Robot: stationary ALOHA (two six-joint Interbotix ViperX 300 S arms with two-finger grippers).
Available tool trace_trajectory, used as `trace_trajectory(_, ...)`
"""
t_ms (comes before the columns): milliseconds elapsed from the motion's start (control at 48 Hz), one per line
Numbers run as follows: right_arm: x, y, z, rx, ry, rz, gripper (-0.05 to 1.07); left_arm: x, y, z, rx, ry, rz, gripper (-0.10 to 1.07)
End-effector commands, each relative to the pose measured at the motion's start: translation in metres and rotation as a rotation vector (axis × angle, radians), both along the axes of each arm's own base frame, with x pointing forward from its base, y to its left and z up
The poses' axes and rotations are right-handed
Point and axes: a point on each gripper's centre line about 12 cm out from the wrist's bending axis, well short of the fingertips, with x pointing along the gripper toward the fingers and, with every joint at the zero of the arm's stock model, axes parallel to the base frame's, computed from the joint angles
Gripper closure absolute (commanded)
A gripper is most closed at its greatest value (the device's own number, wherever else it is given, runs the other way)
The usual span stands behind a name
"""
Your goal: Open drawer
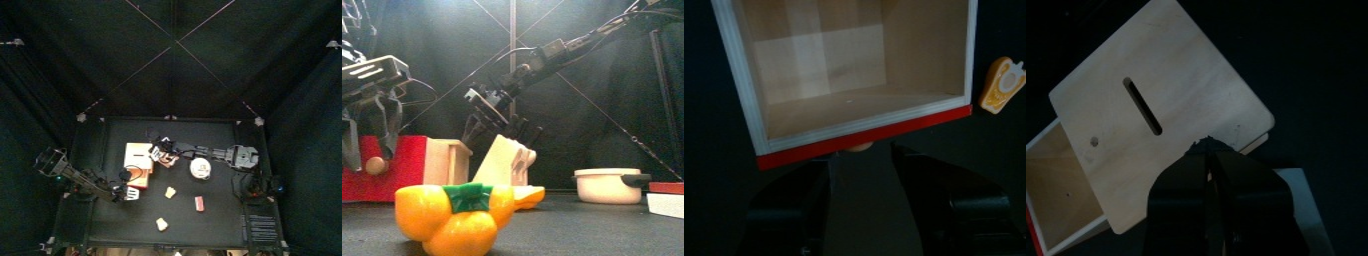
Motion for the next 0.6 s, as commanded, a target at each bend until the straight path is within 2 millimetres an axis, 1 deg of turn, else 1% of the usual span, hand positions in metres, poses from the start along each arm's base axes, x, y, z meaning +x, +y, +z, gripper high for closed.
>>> trace_trajectory(0,0.003,-0.002,0.024,-0.016,-0.050,0.000,0.67,-0.001,-0.003,0.007,-0.004,-0.010,0.002,0.15)
trace_trajectory(250,0.005,-0.002,0.031,-0.020,-0.055,0.001,0.67,-0.006,-0.002,0.015,0.010,-0.014,0.009,0.15)
trace_trajectory(354,0.005,-0.002,0.035,-0.024,-0.065,0.004,0.67,-0.006,-0.001,0.021,0.029,-0.033,-0.015,0.15)
trace_trajectory(438,0.004,-0.002,0.038,-0.027,-0.069,0.003,0.67,-0.008,-0.003,0.028,0.054,-0.056,-0.045,0.15)
trace_trajectory(583,-0.001,0.000,0.051,-0.038,-0.089,0.007,0.67,-0.012,-0.004,0.044,0.111,-0.117,-0.115,0.15)
